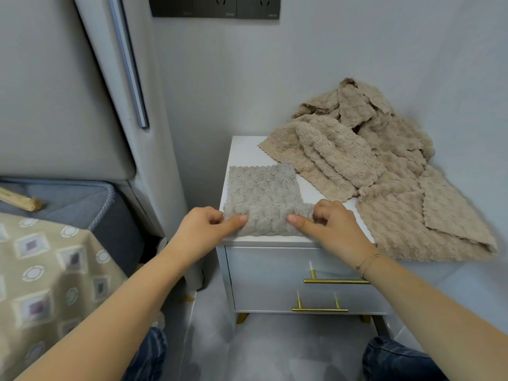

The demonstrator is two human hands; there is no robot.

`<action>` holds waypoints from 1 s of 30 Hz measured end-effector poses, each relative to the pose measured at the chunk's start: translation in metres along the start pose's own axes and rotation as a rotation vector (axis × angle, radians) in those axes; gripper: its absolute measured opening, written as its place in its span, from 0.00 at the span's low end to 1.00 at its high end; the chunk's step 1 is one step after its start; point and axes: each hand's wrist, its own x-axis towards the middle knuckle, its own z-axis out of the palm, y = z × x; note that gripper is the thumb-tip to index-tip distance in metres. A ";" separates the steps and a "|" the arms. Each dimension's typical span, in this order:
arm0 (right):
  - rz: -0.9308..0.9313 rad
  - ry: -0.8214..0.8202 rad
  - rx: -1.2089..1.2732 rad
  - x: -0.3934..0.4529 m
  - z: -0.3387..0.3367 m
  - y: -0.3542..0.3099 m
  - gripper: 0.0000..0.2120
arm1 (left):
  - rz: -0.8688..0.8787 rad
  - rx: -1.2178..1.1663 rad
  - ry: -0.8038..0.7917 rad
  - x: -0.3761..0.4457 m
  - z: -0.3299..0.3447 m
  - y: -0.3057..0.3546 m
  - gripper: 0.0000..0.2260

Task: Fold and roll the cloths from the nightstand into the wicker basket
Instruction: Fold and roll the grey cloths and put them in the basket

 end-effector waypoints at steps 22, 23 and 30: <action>-0.180 0.061 -0.083 0.012 0.001 0.013 0.22 | 0.590 0.465 0.189 0.014 0.000 -0.013 0.13; -0.189 0.057 -0.115 0.012 0.001 0.015 0.23 | 0.594 0.489 0.176 0.015 -0.001 -0.014 0.16; -0.254 -0.110 -0.394 0.003 -0.008 0.020 0.38 | 0.559 0.551 -0.020 0.011 -0.011 -0.019 0.32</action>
